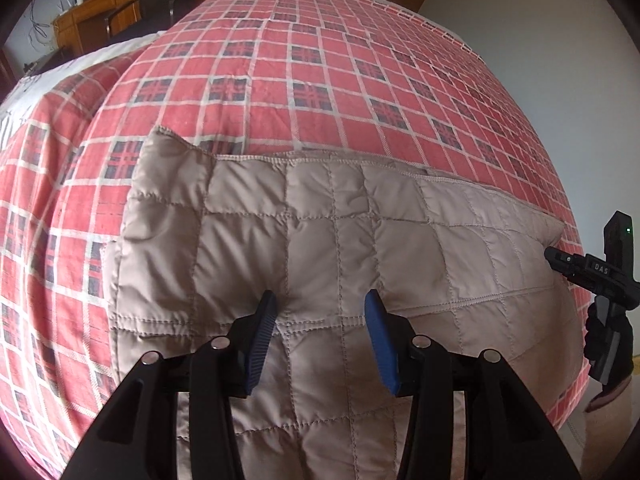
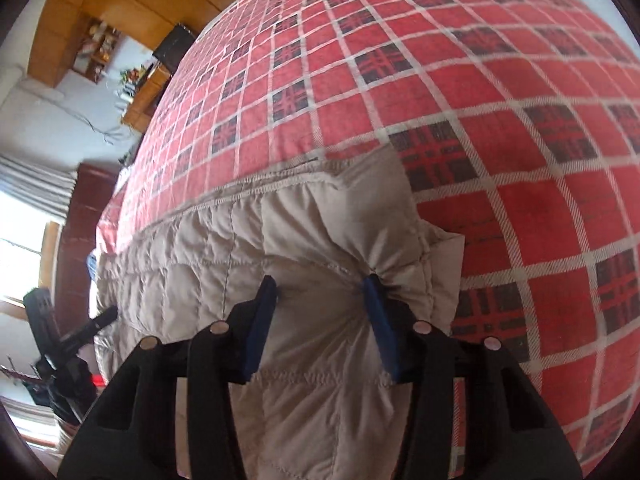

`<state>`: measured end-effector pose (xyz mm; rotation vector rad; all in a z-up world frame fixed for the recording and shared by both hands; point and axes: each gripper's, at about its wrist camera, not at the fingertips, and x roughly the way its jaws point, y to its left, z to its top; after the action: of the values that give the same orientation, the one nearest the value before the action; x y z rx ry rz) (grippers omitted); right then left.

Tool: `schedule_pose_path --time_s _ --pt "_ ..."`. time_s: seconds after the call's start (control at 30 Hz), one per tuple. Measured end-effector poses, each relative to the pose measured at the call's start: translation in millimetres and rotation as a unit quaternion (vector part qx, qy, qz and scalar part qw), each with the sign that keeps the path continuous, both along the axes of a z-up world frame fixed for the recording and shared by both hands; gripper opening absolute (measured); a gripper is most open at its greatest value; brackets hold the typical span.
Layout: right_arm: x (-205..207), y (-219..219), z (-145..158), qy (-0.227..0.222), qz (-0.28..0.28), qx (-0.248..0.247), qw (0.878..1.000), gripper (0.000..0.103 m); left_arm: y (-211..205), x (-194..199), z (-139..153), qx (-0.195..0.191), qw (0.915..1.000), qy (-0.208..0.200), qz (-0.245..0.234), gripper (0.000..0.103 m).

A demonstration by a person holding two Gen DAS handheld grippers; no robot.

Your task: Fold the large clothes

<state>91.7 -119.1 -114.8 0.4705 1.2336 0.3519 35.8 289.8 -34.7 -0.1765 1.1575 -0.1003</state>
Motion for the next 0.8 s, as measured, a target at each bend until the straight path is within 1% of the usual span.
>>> schedule_pose_path --time_s 0.1,0.2,0.33,0.43,0.53,0.63,0.67,0.73,0.8 --pt "-3.3 -3.2 9.9 0.000 -0.009 0.003 1.000 0.045 -3.2 -1.7 1.7 0.011 0.9999 0.000 0.000 0.050" --pt "-12.6 -0.7 33.4 -0.021 -0.010 -0.010 1.000 0.047 -4.4 -5.8 6.0 0.021 0.9998 0.000 0.004 0.051" --pt "-32.2 10.4 61.9 -0.050 0.003 -0.010 0.999 0.047 -5.8 -13.3 13.5 0.040 0.9991 -0.004 0.009 0.055" --pt "-49.5 26.1 72.8 -0.059 0.029 -0.023 0.998 0.047 -6.7 -19.7 17.2 0.049 0.9988 -0.005 0.010 0.057" --pt "-67.9 43.1 75.1 -0.063 0.052 -0.063 0.995 0.048 -8.5 -28.4 20.0 0.059 0.9982 -0.006 0.009 0.058" --pt "-85.9 51.7 71.0 -0.062 0.062 -0.086 0.992 0.049 -10.5 -38.4 21.0 0.067 0.9977 -0.007 0.005 0.058" --pt "-88.3 53.3 69.4 -0.061 0.062 -0.091 0.992 0.050 -11.8 -43.9 20.7 0.075 0.9972 -0.008 0.003 0.058" --pt "-95.1 56.4 61.9 -0.055 0.063 -0.102 0.991 0.052 -12.3 -46.5 20.2 0.078 0.9969 -0.008 0.002 0.058" --pt "-99.2 55.8 49.3 -0.044 0.061 -0.100 0.992 0.052 -12.4 -51.3 18.2 0.080 0.9968 -0.006 0.000 0.059"
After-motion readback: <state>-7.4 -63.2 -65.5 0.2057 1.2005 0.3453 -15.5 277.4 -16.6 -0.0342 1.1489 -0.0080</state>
